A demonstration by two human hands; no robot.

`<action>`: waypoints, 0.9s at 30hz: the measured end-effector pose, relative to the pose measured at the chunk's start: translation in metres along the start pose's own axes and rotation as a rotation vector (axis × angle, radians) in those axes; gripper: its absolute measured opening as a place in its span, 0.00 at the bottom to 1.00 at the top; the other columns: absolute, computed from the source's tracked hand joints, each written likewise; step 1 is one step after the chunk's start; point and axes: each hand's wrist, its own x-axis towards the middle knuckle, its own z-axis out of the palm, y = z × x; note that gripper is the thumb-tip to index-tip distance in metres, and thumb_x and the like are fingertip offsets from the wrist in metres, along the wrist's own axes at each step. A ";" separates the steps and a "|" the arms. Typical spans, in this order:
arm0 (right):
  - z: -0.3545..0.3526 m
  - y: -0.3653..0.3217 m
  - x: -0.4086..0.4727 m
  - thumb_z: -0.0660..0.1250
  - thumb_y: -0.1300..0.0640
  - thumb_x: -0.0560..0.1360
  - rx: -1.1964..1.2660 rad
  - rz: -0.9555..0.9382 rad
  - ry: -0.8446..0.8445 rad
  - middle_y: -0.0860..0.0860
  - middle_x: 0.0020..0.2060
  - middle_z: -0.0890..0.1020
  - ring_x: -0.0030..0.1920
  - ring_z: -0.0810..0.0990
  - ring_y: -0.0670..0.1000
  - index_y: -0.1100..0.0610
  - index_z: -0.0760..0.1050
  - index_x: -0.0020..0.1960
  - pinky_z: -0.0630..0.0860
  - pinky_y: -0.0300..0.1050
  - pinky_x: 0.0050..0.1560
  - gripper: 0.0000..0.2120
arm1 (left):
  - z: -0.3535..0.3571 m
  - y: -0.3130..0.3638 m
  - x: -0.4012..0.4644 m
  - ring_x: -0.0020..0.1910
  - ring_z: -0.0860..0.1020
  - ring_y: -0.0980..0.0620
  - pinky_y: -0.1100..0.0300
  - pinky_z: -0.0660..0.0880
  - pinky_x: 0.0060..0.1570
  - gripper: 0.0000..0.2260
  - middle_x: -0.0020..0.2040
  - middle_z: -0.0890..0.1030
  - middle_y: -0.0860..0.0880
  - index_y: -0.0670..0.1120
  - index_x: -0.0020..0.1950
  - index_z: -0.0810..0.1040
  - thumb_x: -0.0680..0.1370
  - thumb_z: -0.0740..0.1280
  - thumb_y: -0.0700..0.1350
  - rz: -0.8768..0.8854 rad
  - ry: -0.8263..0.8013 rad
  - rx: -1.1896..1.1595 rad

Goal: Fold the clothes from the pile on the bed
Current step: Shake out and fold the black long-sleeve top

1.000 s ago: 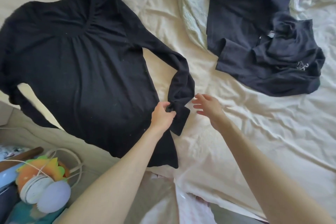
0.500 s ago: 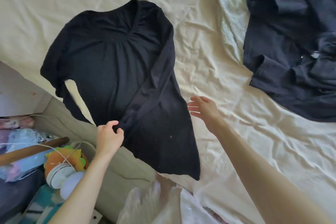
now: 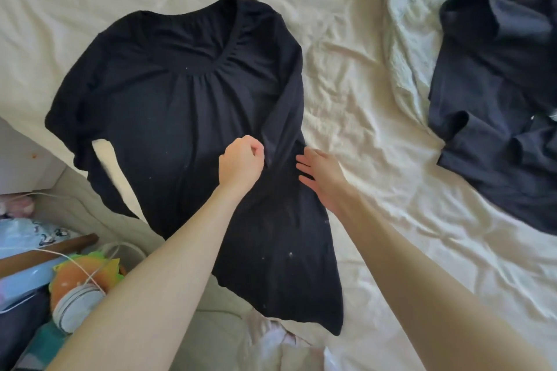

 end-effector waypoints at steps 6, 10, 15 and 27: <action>-0.006 0.000 0.010 0.58 0.57 0.81 0.277 0.046 -0.013 0.55 0.61 0.77 0.58 0.76 0.52 0.61 0.66 0.70 0.73 0.47 0.61 0.18 | -0.033 -0.031 0.014 0.50 0.78 0.56 0.65 0.71 0.43 0.05 0.48 0.79 0.56 0.52 0.48 0.75 0.75 0.67 0.51 -0.030 -0.097 -0.204; 0.006 -0.010 0.015 0.57 0.56 0.81 0.382 0.022 -0.036 0.53 0.54 0.79 0.55 0.77 0.51 0.58 0.69 0.62 0.73 0.47 0.59 0.12 | -0.008 -0.020 0.006 0.58 0.71 0.52 0.55 0.70 0.56 0.20 0.58 0.71 0.52 0.49 0.60 0.74 0.73 0.70 0.55 0.249 -0.150 0.245; 0.009 -0.023 0.021 0.53 0.54 0.82 0.403 -0.026 -0.026 0.50 0.51 0.80 0.55 0.77 0.50 0.56 0.70 0.59 0.71 0.48 0.62 0.11 | -0.017 -0.008 0.018 0.46 0.74 0.52 0.64 0.67 0.41 0.04 0.42 0.76 0.55 0.49 0.49 0.74 0.76 0.62 0.47 -0.045 0.030 -0.202; 0.042 -0.053 0.030 0.52 0.54 0.83 0.420 0.007 0.039 0.57 0.61 0.78 0.58 0.77 0.53 0.61 0.69 0.67 0.73 0.46 0.59 0.17 | -0.044 -0.006 0.048 0.63 0.69 0.44 0.49 0.68 0.58 0.19 0.65 0.70 0.45 0.47 0.65 0.71 0.75 0.67 0.49 0.338 0.203 0.271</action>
